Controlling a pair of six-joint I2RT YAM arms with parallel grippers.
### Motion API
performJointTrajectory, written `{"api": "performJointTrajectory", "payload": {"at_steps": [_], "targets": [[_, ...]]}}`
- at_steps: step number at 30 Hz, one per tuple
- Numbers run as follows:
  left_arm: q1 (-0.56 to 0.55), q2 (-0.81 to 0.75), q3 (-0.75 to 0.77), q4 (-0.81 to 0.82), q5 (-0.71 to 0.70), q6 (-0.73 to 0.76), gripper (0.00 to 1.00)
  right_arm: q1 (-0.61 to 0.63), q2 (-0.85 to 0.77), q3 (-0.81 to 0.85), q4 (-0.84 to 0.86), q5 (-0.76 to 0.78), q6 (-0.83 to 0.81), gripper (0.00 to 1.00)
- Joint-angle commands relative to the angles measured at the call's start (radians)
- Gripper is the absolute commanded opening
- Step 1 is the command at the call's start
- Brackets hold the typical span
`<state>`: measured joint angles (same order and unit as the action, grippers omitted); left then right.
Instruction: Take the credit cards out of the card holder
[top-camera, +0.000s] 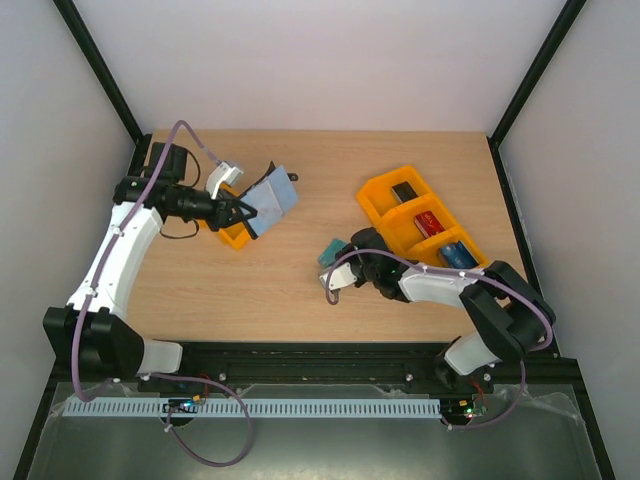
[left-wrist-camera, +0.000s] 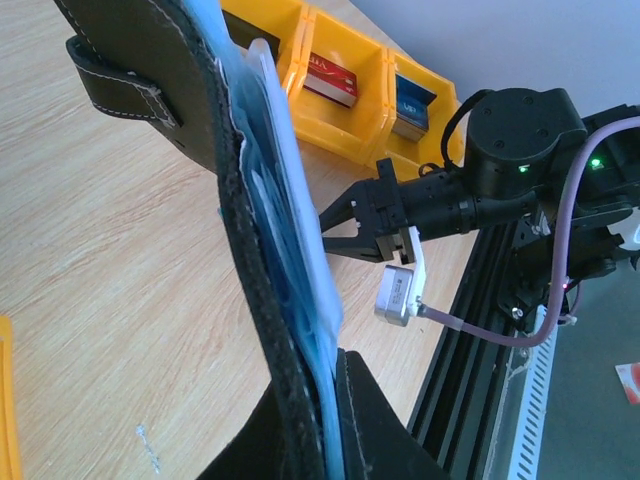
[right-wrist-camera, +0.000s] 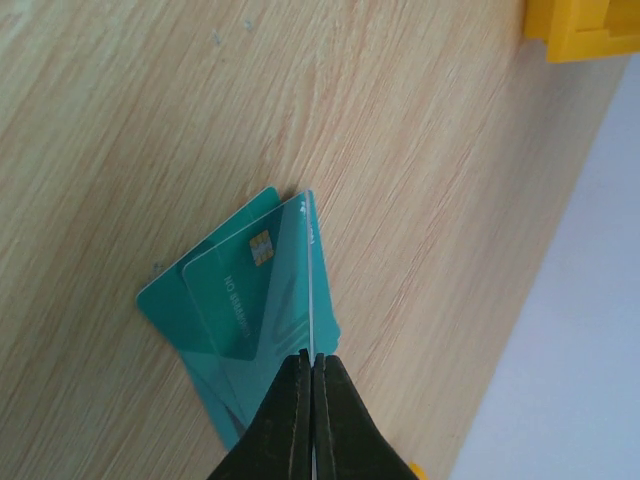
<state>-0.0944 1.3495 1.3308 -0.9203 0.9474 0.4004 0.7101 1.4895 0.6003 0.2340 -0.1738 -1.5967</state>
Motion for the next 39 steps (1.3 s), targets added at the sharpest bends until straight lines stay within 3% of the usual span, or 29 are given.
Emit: {"api": "performJointTrajectory", "payload": {"at_steps": [1, 9, 10, 13, 15, 17, 21, 23, 26, 29, 32, 35, 39], "targets": [[0.002, 0.009, 0.038, -0.032, 0.05, 0.039, 0.02, 0.007, 0.034, -0.004, 0.122, 0.032, -0.025, 0.02], [0.002, 0.01, 0.033, -0.034, 0.051, 0.044, 0.02, 0.008, 0.103, -0.015, 0.134, 0.03, -0.025, 0.02], [0.002, 0.009, 0.033, -0.036, 0.051, 0.044, 0.02, 0.007, 0.105, -0.021, 0.13, 0.03, -0.03, 0.05], [0.002, 0.009, 0.034, -0.038, 0.051, 0.047, 0.02, 0.008, 0.087, -0.032, 0.1, 0.049, -0.032, 0.52], [0.002, 0.008, 0.033, -0.031, 0.045, 0.04, 0.02, 0.007, 0.061, -0.036, 0.089, 0.083, -0.034, 0.68], [0.002, 0.008, 0.029, -0.024, 0.042, 0.034, 0.02, 0.005, 0.03, -0.042, 0.091, 0.118, -0.036, 0.74], [0.002, 0.003, 0.025, -0.024, 0.046, 0.035, 0.02, 0.003, -0.075, -0.022, 0.057, 0.122, 0.046, 0.76], [0.002, 0.001, 0.021, -0.02, 0.045, 0.033, 0.02, 0.003, -0.135, 0.017, 0.05, 0.08, 0.228, 0.77], [0.002, -0.005, 0.014, -0.007, 0.035, 0.016, 0.02, 0.003, -0.21, 0.109, 0.04, 0.014, 0.7, 0.78], [0.002, -0.006, 0.002, 0.007, 0.027, 0.002, 0.02, 0.003, -0.243, 0.192, 0.019, 0.102, 1.288, 0.8], [0.002, -0.003, -0.002, 0.014, 0.027, -0.006, 0.02, 0.003, -0.243, 0.241, -0.057, 0.202, 1.675, 0.79], [0.002, -0.004, -0.003, 0.017, 0.025, -0.012, 0.02, 0.003, -0.199, 0.295, -0.247, 0.299, 1.979, 0.69], [0.002, -0.011, -0.007, 0.017, 0.023, -0.011, 0.02, 0.003, -0.124, 0.281, -0.396, 0.272, 2.198, 0.47]]}}
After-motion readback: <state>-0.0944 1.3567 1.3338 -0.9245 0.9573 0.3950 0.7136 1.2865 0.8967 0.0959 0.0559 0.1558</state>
